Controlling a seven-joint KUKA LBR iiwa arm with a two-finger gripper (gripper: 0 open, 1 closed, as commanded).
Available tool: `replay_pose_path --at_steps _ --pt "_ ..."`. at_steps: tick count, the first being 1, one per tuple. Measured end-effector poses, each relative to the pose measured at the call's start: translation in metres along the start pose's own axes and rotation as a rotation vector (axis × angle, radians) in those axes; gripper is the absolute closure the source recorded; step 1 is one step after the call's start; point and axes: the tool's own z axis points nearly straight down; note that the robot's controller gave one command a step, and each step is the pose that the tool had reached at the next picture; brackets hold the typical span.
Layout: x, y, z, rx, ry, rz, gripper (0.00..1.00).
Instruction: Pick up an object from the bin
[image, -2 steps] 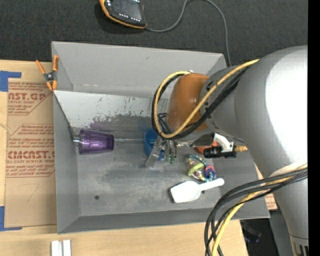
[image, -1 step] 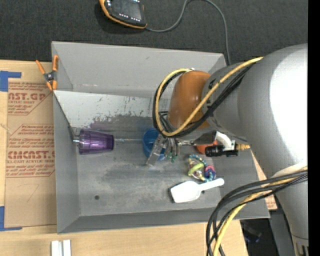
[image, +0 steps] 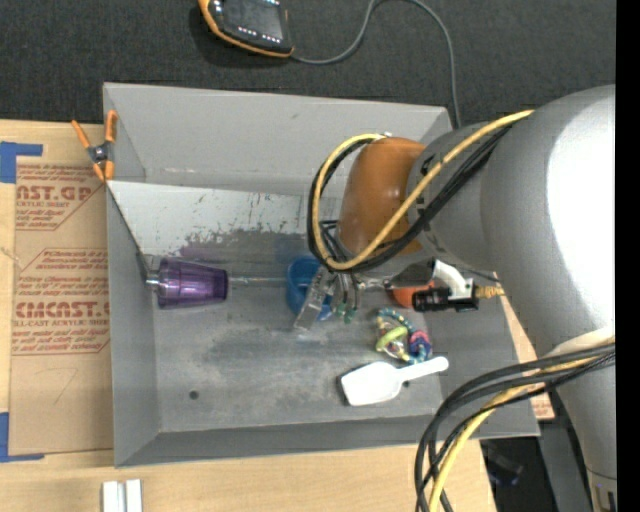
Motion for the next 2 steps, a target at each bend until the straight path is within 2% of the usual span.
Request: replay_pose_path --at_steps 1,2 --pt "0.002 -0.001 -0.021 0.003 0.007 0.0 1.0" --pt "0.001 0.0 -0.044 0.001 0.002 -0.001 1.0"
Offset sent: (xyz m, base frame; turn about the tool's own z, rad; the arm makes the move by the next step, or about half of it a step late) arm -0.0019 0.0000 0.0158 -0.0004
